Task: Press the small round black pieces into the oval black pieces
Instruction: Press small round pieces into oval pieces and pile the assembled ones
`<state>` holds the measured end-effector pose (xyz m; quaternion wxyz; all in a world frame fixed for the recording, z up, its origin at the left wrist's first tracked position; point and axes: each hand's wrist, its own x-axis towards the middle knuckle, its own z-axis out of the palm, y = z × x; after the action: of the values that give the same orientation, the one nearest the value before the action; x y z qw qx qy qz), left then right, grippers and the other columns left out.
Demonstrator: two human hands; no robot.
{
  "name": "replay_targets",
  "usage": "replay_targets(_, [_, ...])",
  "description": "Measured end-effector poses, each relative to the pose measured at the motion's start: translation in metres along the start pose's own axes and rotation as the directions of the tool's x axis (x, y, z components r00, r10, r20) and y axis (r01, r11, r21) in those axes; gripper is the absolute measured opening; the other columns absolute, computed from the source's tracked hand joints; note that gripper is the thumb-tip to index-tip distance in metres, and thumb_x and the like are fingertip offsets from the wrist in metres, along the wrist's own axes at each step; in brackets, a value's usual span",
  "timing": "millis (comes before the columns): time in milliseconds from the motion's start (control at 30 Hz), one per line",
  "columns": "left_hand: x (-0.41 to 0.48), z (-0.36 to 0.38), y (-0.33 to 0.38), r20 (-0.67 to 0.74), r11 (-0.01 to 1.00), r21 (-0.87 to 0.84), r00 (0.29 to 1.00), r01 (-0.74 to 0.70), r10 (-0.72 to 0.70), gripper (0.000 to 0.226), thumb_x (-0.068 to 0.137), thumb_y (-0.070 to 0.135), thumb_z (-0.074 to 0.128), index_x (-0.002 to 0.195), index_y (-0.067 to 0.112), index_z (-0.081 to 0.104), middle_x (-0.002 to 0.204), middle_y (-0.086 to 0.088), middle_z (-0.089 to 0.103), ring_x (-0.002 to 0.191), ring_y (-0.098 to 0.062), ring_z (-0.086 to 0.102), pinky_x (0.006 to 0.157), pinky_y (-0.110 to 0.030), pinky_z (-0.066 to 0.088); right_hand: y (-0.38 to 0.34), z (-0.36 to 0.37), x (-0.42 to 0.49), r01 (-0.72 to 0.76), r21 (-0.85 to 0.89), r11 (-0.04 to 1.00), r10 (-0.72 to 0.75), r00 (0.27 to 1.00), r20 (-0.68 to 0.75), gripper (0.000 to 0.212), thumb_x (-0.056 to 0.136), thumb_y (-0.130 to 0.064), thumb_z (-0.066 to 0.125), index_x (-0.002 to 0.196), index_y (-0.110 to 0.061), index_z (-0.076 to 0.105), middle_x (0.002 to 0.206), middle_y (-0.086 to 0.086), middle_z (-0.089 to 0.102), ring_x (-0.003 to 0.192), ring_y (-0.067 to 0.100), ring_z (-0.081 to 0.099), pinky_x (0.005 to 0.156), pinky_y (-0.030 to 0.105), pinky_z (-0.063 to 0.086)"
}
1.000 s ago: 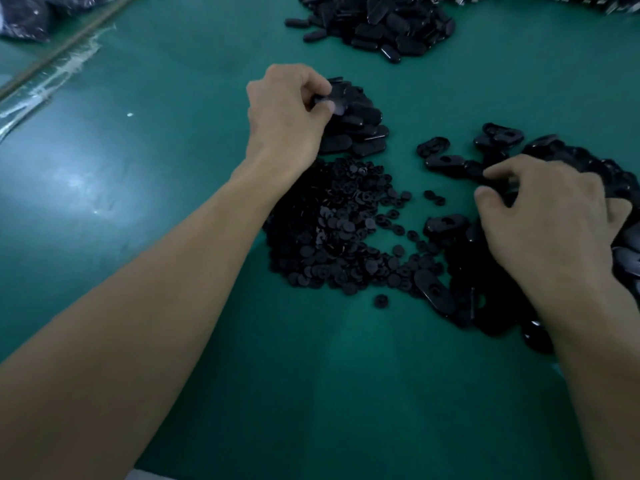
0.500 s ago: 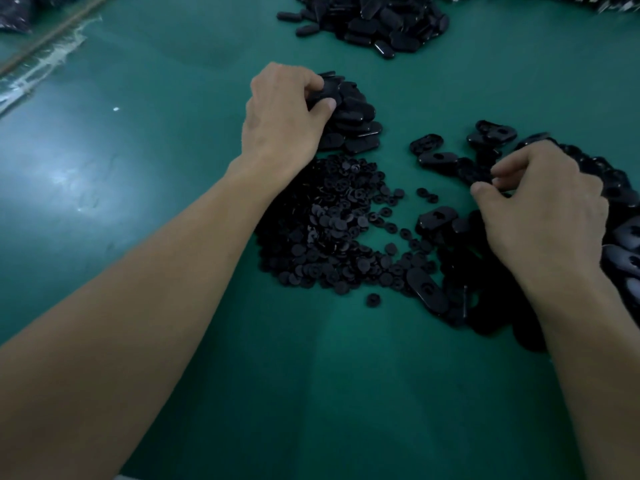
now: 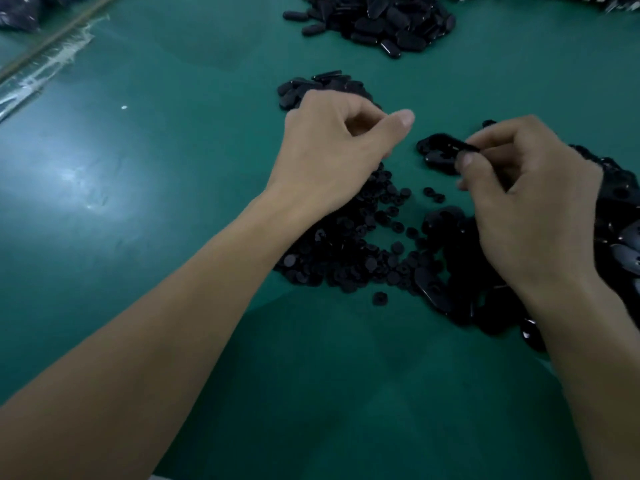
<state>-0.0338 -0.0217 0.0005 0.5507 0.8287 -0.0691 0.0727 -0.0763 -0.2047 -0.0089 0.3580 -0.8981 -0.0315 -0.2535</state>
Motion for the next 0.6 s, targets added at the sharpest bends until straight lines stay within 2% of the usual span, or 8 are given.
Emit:
replay_targets(33, [-0.0027, 0.0009, 0.0, 0.034, 1.0, -0.02, 0.999, 0.024, -0.024, 0.027, 0.094, 0.039, 0.07, 0.079, 0.018, 0.077, 0.068, 0.004, 0.074, 0.056, -0.005, 0.065, 0.047, -0.016, 0.046, -0.0013, 0.0021, -0.001, 0.02, 0.043, 0.999, -0.02, 1.0, 0.002, 0.008, 0.098, -0.024, 0.06, 0.099, -0.031, 0.06, 0.085, -0.021, 0.064, 0.073, 0.004, 0.067, 0.072, 0.03, 0.055])
replay_targets(100, [-0.0072, 0.0025, 0.0009, 0.079, 0.996, -0.068, 0.996, 0.055, -0.05, 0.027, 0.094, 0.037, 0.071, 0.077, 0.016, 0.076, 0.066, 0.002, 0.074, 0.053, -0.007, 0.065, 0.045, -0.017, 0.047, -0.0024, 0.0043, -0.0023, 0.089, 0.082, 0.993, -0.09, 0.996, 0.009, 0.007, 0.097, -0.022, 0.062, 0.099, -0.03, 0.062, 0.085, -0.021, 0.065, 0.073, 0.006, 0.068, 0.069, 0.035, 0.055])
replay_targets(200, [-0.0089, -0.0004, 0.004, 0.072, 0.993, -0.118, 0.997, 0.001, 0.007, 0.02, 0.093, 0.03, 0.074, 0.08, 0.015, 0.075, 0.064, 0.003, 0.072, 0.053, -0.009, 0.066, 0.046, -0.019, 0.049, -0.0021, 0.005, -0.0037, 0.181, 0.123, 0.976, -0.18, 0.984, -0.017, 0.005, 0.096, -0.019, 0.067, 0.1, -0.018, 0.069, 0.088, -0.027, 0.063, 0.079, 0.0, 0.068, 0.073, 0.027, 0.056])
replay_targets(300, [-0.0085, -0.0057, 0.0062, 0.076, 0.98, -0.197, 0.996, -0.023, 0.039, 0.011, 0.088, 0.022, 0.079, 0.083, 0.013, 0.075, 0.066, -0.002, 0.073, 0.056, -0.015, 0.069, 0.052, -0.022, 0.053, -0.0029, 0.0045, -0.005, 0.21, 0.189, 0.959, -0.2, 0.977, -0.068, 0.007, 0.094, -0.018, 0.071, 0.1, -0.019, 0.069, 0.091, -0.023, 0.064, 0.08, -0.002, 0.067, 0.075, 0.02, 0.054])
replay_targets(400, [-0.0105, -0.0053, 0.0068, 0.111, 0.949, -0.313, 0.994, 0.028, 0.007, 0.006, 0.088, 0.01, 0.079, 0.085, 0.009, 0.073, 0.069, -0.005, 0.074, 0.06, -0.016, 0.071, 0.056, -0.023, 0.055, -0.0044, 0.0049, -0.0055, 0.174, 0.27, 0.947, -0.168, 0.985, -0.045, 0.014, 0.089, -0.019, 0.076, 0.099, -0.025, 0.068, 0.093, -0.02, 0.068, 0.081, 0.001, 0.068, 0.075, 0.018, 0.053])
replay_targets(500, [-0.0111, -0.0039, 0.0068, 0.122, 0.911, -0.405, 0.992, 0.07, -0.022, 0.006, 0.089, 0.002, 0.075, 0.087, 0.006, 0.071, 0.071, -0.007, 0.073, 0.06, -0.014, 0.069, 0.057, -0.022, 0.056, -0.0076, 0.0057, -0.0065, 0.112, 0.355, 0.928, -0.133, 0.99, 0.036, 0.024, 0.084, -0.024, 0.08, 0.102, -0.033, 0.067, 0.094, -0.019, 0.07, 0.082, 0.003, 0.07, 0.076, 0.018, 0.052])
replay_targets(600, [-0.0096, -0.0059, 0.0055, 0.091, 0.895, -0.443, 0.996, 0.054, -0.015, 0.007, 0.089, 0.0, 0.073, 0.087, 0.007, 0.071, 0.07, -0.004, 0.072, 0.059, -0.011, 0.068, 0.058, -0.022, 0.055, -0.0112, 0.0059, -0.0065, 0.041, 0.446, 0.894, -0.09, 0.992, 0.089, 0.025, 0.083, -0.031, 0.081, 0.104, -0.034, 0.069, 0.084, -0.014, 0.073, 0.076, 0.007, 0.071, 0.073, 0.019, 0.053])
